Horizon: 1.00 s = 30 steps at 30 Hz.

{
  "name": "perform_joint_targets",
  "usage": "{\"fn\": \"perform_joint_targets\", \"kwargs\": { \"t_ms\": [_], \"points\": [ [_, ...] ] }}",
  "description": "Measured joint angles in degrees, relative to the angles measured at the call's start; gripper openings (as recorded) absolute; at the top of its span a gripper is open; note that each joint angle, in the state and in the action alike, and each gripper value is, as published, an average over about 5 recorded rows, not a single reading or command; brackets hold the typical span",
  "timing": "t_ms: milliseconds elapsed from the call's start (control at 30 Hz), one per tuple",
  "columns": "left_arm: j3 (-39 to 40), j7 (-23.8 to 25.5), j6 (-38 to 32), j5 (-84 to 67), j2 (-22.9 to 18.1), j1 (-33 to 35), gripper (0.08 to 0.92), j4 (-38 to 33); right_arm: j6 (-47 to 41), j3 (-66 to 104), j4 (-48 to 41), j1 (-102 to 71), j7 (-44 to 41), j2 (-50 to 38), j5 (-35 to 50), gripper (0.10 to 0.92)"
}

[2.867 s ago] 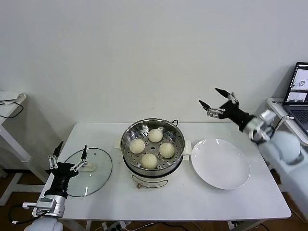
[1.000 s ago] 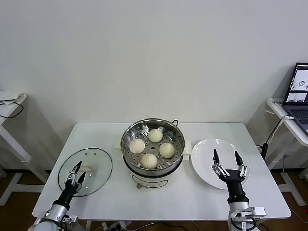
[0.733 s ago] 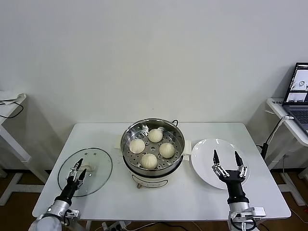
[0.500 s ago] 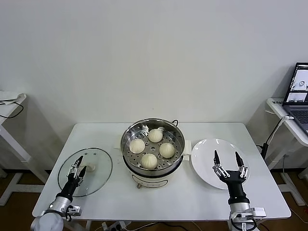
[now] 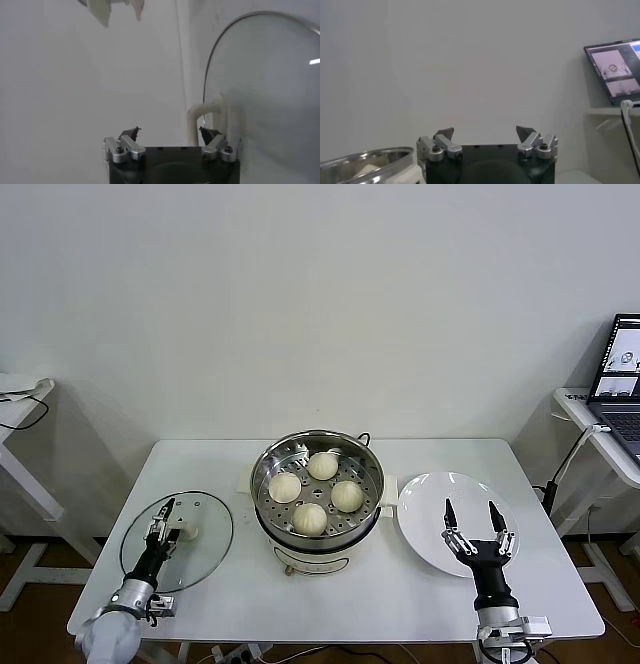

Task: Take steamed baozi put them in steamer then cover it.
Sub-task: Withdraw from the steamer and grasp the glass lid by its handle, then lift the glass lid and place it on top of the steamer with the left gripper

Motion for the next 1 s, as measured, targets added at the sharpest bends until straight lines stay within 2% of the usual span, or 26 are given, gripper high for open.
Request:
{"fn": "perform_joint_targets", "kwargs": {
  "t_ms": [667,767,1000],
  "points": [
    [0.4,-0.3,2.7,0.1,-0.3,-1.5,0.231,3.1,0.2,-0.1,-1.1,0.7,-0.2,0.0,0.1,0.823],
    [0.2,-0.4,3.0,0.0,-0.4,-1.1,0.194,2.5,0.2,-0.1,-1.2,0.9,-0.2,0.0,0.2,0.823],
    [-1.3,-0.1,3.8,-0.2,-0.8,0.9,0.192,-3.1,0.2,-0.1,-1.3,1.1,-0.2,-0.2,0.2,0.823]
  ]
}}
